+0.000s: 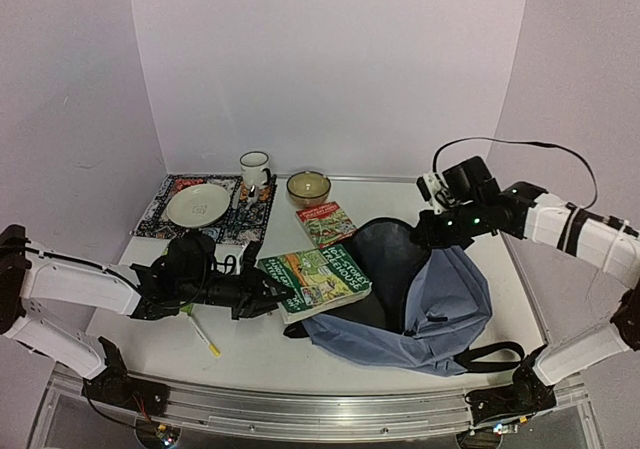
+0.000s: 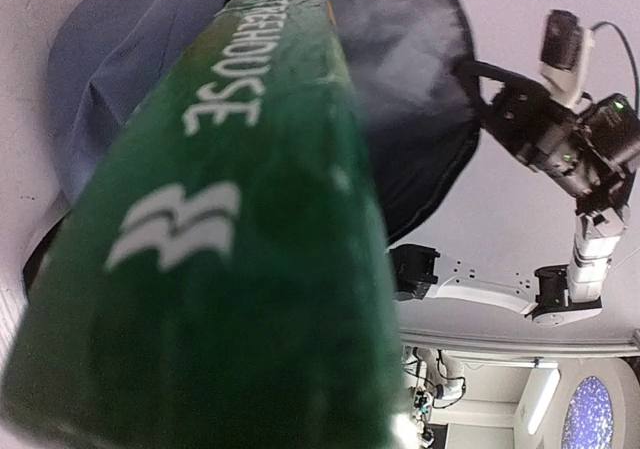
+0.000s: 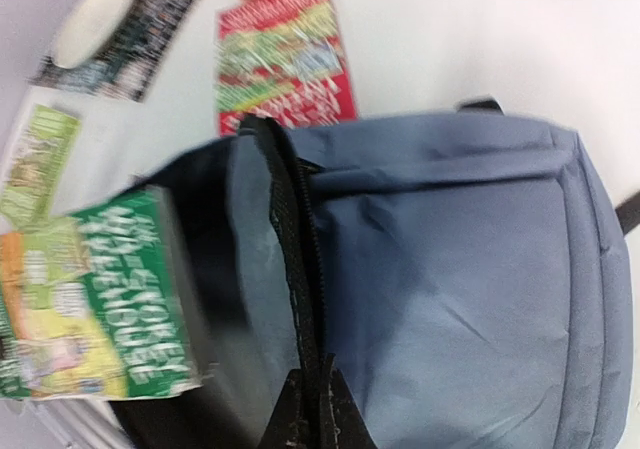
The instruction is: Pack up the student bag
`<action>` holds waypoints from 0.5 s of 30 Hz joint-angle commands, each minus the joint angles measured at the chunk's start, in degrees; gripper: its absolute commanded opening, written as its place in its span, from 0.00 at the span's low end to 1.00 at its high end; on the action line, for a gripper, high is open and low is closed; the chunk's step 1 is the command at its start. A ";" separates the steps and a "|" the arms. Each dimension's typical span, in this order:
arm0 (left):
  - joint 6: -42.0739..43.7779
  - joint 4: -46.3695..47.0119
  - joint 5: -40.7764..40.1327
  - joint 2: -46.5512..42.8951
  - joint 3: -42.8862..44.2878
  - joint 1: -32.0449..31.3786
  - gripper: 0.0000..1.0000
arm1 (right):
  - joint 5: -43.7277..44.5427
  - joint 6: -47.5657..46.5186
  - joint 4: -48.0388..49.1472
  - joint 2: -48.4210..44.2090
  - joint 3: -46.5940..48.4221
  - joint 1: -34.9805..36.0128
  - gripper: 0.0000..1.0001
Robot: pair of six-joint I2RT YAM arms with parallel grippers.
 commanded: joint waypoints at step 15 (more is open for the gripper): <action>0.83 3.62 2.47 8.16 15.02 -2.38 0.00 | -6.83 -3.19 2.64 -8.24 7.74 4.82 0.00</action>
